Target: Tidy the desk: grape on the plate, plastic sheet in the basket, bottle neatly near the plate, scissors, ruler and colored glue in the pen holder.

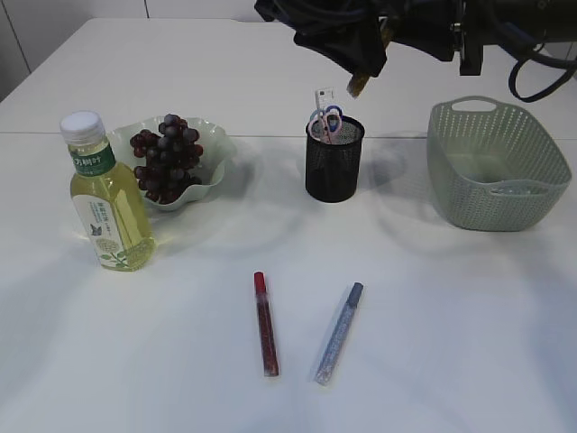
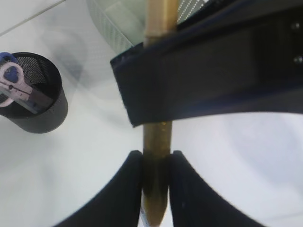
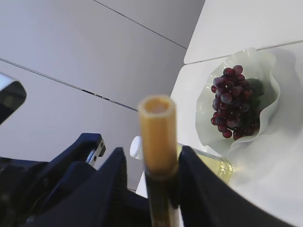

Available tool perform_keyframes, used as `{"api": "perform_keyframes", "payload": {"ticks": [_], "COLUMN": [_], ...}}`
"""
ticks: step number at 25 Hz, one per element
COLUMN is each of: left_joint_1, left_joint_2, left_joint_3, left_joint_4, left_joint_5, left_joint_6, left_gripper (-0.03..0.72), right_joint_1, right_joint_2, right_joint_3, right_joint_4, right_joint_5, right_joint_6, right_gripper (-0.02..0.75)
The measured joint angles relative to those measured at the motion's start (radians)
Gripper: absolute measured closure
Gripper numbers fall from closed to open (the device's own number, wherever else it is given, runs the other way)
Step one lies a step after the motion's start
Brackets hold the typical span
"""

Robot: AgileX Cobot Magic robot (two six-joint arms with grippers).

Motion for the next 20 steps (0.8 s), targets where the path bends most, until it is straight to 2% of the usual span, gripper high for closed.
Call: {"api": "perform_keyframes", "payload": {"ticks": [2,5,20], "left_joint_1": [0.0,0.0,0.0], "left_joint_2": [0.0,-0.002,-0.002], "left_joint_3": [0.0,-0.001,-0.001], "left_joint_4": [-0.002,-0.002,-0.002], "left_joint_5": [0.0,-0.002,-0.002], "left_joint_6": [0.0,0.0,0.0], "left_gripper": [0.553,0.553,0.549], "right_joint_1": [0.0,0.0,0.0], "right_joint_2": [0.0,0.002,0.001], "right_joint_3": [0.0,0.0,0.0], "right_joint_4": [0.0,0.0,0.0], "right_joint_5": [0.0,0.002,0.0], "right_joint_6": [0.0,-0.004,-0.015], "right_gripper": [0.499,0.54,0.554]}}
